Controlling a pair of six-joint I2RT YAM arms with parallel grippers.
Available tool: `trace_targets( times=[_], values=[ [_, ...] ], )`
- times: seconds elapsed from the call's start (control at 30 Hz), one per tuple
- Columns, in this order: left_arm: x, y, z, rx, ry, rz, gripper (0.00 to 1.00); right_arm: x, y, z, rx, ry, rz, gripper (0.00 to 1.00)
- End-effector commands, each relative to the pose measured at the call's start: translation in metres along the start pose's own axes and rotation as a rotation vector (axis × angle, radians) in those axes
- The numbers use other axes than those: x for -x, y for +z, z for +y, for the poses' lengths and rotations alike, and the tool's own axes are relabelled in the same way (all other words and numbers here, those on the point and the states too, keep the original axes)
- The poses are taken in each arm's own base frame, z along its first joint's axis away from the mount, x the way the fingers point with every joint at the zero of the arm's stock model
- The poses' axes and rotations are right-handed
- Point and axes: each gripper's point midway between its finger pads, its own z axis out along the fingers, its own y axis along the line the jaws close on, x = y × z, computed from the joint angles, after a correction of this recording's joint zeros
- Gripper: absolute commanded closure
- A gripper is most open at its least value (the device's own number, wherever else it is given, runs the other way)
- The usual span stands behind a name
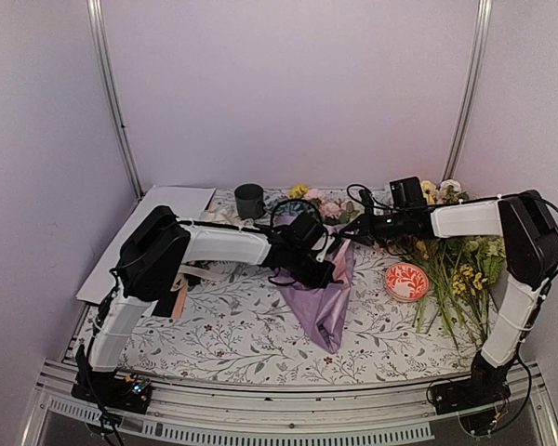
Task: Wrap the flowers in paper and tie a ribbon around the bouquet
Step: Fold the 2/3-folded wrapping paper at the center of the board.
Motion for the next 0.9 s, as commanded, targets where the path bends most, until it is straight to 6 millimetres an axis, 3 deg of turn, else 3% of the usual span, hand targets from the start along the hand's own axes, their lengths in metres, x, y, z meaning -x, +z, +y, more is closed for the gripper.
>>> trace_targets(
  times=[0.0, 0.2, 0.37, 0.53, 0.63, 0.73, 0.8, 0.87],
  values=[
    [-0.015, 0.003, 0.006, 0.017, 0.019, 0.035, 0.93, -0.008, 0.008, -0.047, -0.107, 0.074, 0.023, 1.00],
    [0.010, -0.021, -0.012, -0.025, 0.057, -0.053, 0.66, 0.001, 0.016, -0.063, -0.097, 0.059, 0.037, 1.00],
    [0.027, -0.053, -0.032, -0.047, 0.108, -0.123, 0.56, 0.002, 0.024, -0.081, -0.108, 0.062, 0.042, 1.00],
    [0.027, -0.085, -0.061, -0.091, 0.212, -0.149, 0.48, -0.008, 0.035, -0.096, -0.110, 0.085, 0.070, 1.00],
    [0.021, -0.108, -0.069, -0.101, 0.240, -0.156, 0.46, -0.013, 0.039, -0.104, -0.121, 0.099, 0.082, 1.00],
    [0.016, -0.138, -0.059, -0.034, 0.225, -0.185, 0.49, -0.018, 0.041, -0.109, -0.127, 0.109, 0.092, 1.00],
    [0.003, -0.142, -0.041, 0.036, 0.183, -0.167, 0.57, -0.010, 0.043, -0.106, -0.121, 0.100, 0.079, 1.00],
    [-0.016, -0.133, -0.036, 0.033, 0.167, -0.110, 0.66, -0.006, 0.044, -0.105, -0.117, 0.099, 0.075, 1.00]
  ],
)
